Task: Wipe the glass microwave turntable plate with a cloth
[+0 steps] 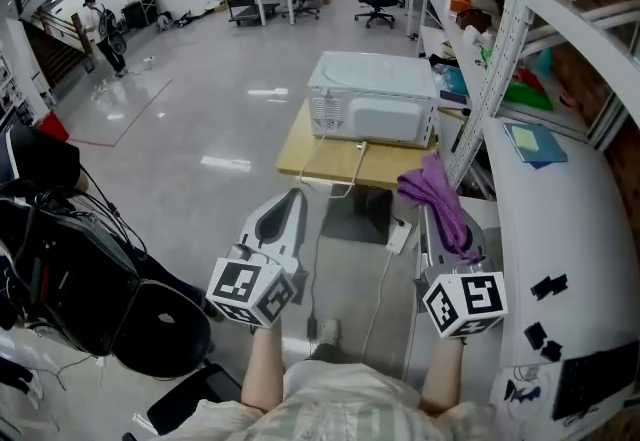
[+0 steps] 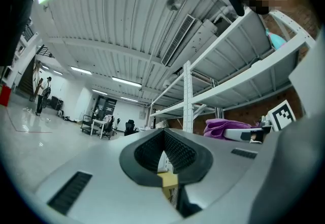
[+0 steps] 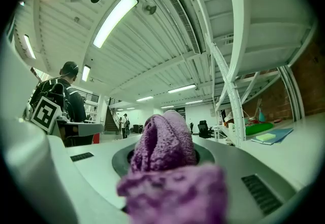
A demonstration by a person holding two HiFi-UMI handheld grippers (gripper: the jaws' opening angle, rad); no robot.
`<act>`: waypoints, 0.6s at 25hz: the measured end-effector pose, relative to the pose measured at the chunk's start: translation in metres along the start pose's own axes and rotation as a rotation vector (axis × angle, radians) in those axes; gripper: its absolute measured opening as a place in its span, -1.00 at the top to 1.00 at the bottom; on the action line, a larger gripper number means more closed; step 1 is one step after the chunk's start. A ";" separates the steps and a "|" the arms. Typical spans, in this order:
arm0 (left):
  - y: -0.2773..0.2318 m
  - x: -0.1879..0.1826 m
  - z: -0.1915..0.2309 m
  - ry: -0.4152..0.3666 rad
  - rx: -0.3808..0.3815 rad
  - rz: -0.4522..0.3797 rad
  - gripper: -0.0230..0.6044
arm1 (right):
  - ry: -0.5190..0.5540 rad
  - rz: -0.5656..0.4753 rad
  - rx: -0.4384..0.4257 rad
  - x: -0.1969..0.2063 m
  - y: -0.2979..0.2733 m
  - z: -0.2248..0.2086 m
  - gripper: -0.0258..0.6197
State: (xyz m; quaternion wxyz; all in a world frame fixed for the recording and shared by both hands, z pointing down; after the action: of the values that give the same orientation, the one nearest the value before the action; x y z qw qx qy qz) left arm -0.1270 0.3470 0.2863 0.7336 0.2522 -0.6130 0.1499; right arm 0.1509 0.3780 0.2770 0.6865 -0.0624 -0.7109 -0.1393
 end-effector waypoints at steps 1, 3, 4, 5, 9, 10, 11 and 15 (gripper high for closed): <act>0.008 0.002 -0.008 0.004 -0.005 0.004 0.93 | 0.001 0.002 0.003 0.003 0.013 0.000 0.74; 0.022 0.005 -0.026 0.012 -0.008 0.016 0.93 | -0.001 0.008 0.009 0.007 0.037 0.001 0.74; 0.028 0.006 -0.035 0.007 -0.009 0.023 0.93 | -0.002 0.010 0.008 0.008 0.048 0.001 0.74; 0.034 0.008 -0.043 -0.002 -0.012 0.029 0.93 | -0.002 0.010 0.002 0.008 0.058 0.002 0.74; 0.047 0.015 -0.061 -0.049 -0.014 0.052 0.93 | 0.016 0.010 -0.020 0.008 0.076 0.011 0.74; 0.049 0.017 -0.064 -0.058 -0.010 0.062 0.93 | 0.021 0.013 -0.016 0.009 0.080 0.013 0.74; 0.050 0.019 -0.066 -0.066 -0.010 0.068 0.93 | 0.028 0.016 -0.012 0.009 0.083 0.014 0.74; 0.052 0.012 -0.073 -0.097 -0.008 0.053 0.93 | 0.053 0.027 -0.008 0.007 0.088 0.017 0.74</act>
State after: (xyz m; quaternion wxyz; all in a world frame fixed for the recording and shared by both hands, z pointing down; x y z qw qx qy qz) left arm -0.0920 0.4293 0.2991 0.6997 0.2401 -0.6549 0.1545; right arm 0.1589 0.4658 0.2934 0.7066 -0.0711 -0.6911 -0.1344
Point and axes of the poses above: the fingertips, and each gripper's own axes: y backward along the fingers, z to its left, x out of its underside, the point moved 9 cm from there along y, backward along the fingers, and after that the axes turned 2 degrees about x, right-handed, at the moved point
